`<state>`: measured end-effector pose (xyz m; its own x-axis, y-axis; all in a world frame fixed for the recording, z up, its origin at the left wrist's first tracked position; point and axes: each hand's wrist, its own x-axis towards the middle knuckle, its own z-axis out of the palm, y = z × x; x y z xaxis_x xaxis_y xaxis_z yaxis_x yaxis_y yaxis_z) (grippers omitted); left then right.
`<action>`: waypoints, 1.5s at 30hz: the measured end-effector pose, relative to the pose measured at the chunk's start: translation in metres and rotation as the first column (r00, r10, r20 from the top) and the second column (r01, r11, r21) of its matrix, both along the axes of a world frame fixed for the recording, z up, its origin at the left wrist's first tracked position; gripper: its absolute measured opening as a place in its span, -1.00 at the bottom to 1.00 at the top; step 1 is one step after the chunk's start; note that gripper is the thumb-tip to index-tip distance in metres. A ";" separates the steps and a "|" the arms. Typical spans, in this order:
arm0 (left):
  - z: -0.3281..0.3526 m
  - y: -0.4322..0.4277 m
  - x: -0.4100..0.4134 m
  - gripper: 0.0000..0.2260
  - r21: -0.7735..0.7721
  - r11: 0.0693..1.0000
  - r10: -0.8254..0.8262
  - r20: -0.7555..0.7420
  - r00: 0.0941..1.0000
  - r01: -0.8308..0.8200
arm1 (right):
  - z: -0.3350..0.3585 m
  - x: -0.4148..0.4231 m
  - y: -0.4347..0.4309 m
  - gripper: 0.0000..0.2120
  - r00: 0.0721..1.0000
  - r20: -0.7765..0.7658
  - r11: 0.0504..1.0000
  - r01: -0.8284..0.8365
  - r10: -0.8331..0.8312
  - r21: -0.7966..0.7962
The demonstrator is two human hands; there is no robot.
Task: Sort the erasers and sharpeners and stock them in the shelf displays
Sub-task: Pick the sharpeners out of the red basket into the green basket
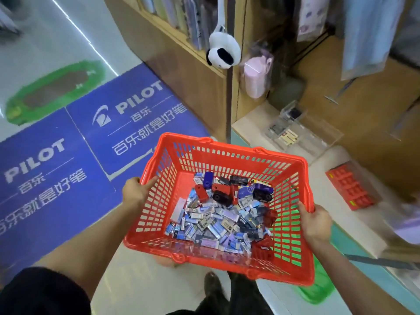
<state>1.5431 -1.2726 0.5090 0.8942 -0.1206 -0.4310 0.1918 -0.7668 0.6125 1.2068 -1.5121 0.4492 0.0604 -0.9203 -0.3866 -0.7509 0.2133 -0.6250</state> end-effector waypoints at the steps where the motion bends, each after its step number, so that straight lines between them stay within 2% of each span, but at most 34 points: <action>1: -0.004 -0.017 0.011 -0.57 0.016 1.000 -0.028 0.013 1.000 0.027 | -0.003 0.006 -0.010 -0.62 1.000 -0.018 1.000 0.025 -0.025 -0.001; 6: -0.023 -0.093 0.050 -0.64 0.031 0.995 -0.097 0.002 0.995 0.097 | -0.018 0.030 -0.050 -0.62 0.992 -0.027 0.992 0.121 -0.122 -0.040; 14: -0.048 -0.172 0.094 -0.61 0.042 0.981 -0.191 -0.016 0.981 0.192 | -0.033 0.054 -0.087 -0.57 0.969 -0.022 0.968 0.245 -0.246 -0.048; 20: -0.081 -0.220 0.127 -0.68 0.062 0.921 -0.378 -0.081 0.922 0.384 | -0.066 0.063 -0.057 -0.48 0.905 -0.058 0.907 0.421 -0.421 -0.019; 24: -0.124 -0.237 0.155 -0.59 0.100 0.869 -0.469 -0.148 0.871 0.485 | -0.096 0.082 -0.026 -0.55 0.822 -0.099 0.827 0.563 -0.560 -0.004; 27: -0.150 -0.252 0.170 -0.65 0.165 0.808 -0.536 -0.191 0.822 0.565 | -0.124 0.097 -0.009 -0.65 0.788 -0.150 0.794 0.607 -0.598 0.021; 30: -0.188 -0.263 0.179 -0.66 0.176 0.774 -0.581 -0.187 0.792 0.609 | -0.163 0.106 -0.006 -0.69 0.771 -0.163 0.777 0.629 -0.615 0.042; 36: -0.307 -0.285 0.193 -0.62 0.232 0.716 -0.646 -0.140 0.751 0.659 | -0.276 0.126 0.004 -0.60 0.727 -0.162 0.725 0.684 -0.667 0.085; 41: -0.428 -0.300 0.199 -0.59 0.170 0.693 -0.692 -0.117 0.712 0.701 | -0.381 0.134 -0.005 -0.68 0.721 -0.139 0.723 0.690 -0.679 0.049; 45: -0.500 -0.319 0.200 -0.58 0.114 0.690 -0.710 -0.080 0.699 0.714 | -0.457 0.134 -0.017 -0.67 0.725 -0.101 0.730 0.684 -0.681 -0.010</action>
